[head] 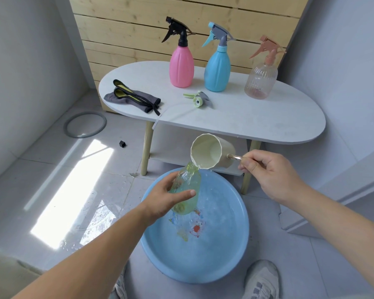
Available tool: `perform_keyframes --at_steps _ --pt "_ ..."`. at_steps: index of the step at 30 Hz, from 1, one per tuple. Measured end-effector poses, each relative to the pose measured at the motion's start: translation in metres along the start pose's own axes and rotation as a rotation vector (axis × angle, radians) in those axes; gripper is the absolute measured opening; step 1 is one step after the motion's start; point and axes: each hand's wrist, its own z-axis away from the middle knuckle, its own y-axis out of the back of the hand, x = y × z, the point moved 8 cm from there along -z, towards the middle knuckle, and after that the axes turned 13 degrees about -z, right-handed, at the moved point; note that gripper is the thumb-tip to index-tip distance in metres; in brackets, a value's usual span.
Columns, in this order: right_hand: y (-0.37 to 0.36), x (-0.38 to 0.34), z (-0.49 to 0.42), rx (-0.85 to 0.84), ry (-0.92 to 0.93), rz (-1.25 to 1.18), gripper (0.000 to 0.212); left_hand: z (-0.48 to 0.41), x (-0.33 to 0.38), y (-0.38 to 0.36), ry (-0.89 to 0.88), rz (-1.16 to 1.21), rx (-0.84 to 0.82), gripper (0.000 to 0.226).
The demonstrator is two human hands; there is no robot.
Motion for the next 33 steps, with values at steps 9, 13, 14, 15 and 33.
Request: perform_keyframes --at_steps 9,13,14,15,33 --pt "0.0001 -0.0016 -0.0003 0.013 -0.015 0.010 0.024 -0.0001 -0.0002 -0.0008 -0.007 -0.007 -0.002 0.069" --pt "0.0001 -0.0028 -0.0006 0.015 -0.004 0.003 0.023 -0.0009 -0.0017 -0.0001 -0.003 -0.007 0.004 0.072" --pt "0.0004 -0.0024 -0.0007 0.016 -0.004 0.002 0.023 -0.0011 -0.0021 -0.0002 -0.001 -0.007 0.002 0.072" --pt "0.0005 -0.0024 -0.0009 0.017 -0.002 0.002 0.022 -0.0014 -0.0021 -0.0003 0.000 -0.009 0.001 0.073" --pt "0.0009 -0.0085 -0.0035 0.035 0.065 0.053 0.017 -0.0005 -0.0032 -0.0020 0.012 -0.001 -0.001 0.064"
